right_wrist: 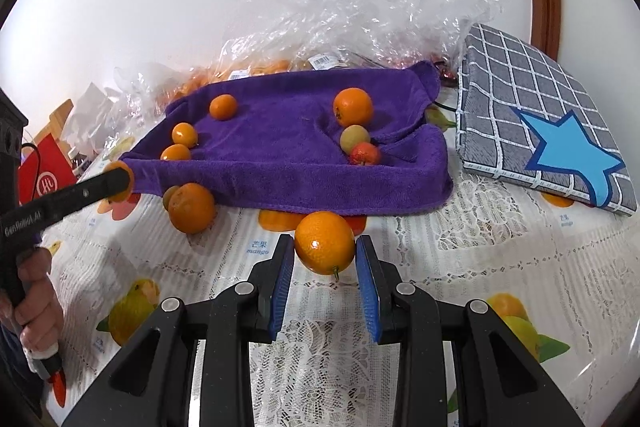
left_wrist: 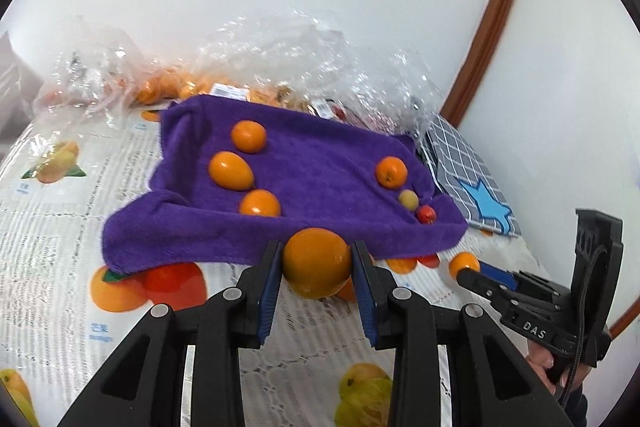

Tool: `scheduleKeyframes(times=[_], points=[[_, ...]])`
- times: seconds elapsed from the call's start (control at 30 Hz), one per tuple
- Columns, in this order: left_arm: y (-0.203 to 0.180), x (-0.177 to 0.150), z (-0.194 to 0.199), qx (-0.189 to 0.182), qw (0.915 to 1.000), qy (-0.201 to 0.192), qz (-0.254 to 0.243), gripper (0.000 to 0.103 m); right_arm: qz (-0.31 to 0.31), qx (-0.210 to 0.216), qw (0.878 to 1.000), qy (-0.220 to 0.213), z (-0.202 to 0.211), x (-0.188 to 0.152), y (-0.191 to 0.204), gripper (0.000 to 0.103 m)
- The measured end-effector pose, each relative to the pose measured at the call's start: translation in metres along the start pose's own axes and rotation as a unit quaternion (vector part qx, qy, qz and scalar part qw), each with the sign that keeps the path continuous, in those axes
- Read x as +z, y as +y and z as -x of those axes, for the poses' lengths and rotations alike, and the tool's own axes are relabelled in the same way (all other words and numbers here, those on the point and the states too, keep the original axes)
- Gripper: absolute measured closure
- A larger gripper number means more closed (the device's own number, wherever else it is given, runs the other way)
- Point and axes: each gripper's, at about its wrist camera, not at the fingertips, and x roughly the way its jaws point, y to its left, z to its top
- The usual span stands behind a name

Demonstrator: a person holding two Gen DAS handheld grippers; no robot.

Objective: Organize fruits
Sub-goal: 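Grasp a large orange with the right tool while the left tool grasps another orange, then place the right tool's orange on the towel while the left tool places its orange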

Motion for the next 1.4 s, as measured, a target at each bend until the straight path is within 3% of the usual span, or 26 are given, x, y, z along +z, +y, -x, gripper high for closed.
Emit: scheduleKeyframes(times=[0.3,0.6,0.73,0.87,1.4], points=[[0.022,0.012,0.008,0.024,0.9993,-0.018,0.024,0.07,-0.023,0.01,1.0,-0.019,0.009,0.017,0.004,0.071],[0.025,0.063,-0.016,0.073,0.9965,-0.026,0.029,0.07,0.005,0.021,0.999,-0.026,-0.011,0.073,0.015,0.071],[0.033,0.059,-0.041,0.099,0.9945,-0.018,0.029,0.07,0.0,0.018,0.999,-0.031,-0.029,0.084,0.01,0.071],[0.042,0.05,-0.056,0.119,0.9926,0.003,0.023,0.07,-0.026,0.024,0.999,-0.001,-0.052,0.08,-0.002,0.071],[0.042,0.046,-0.067,0.094,0.9948,0.025,0.03,0.07,-0.002,-0.001,0.999,0.032,-0.077,0.07,0.007,0.071]])
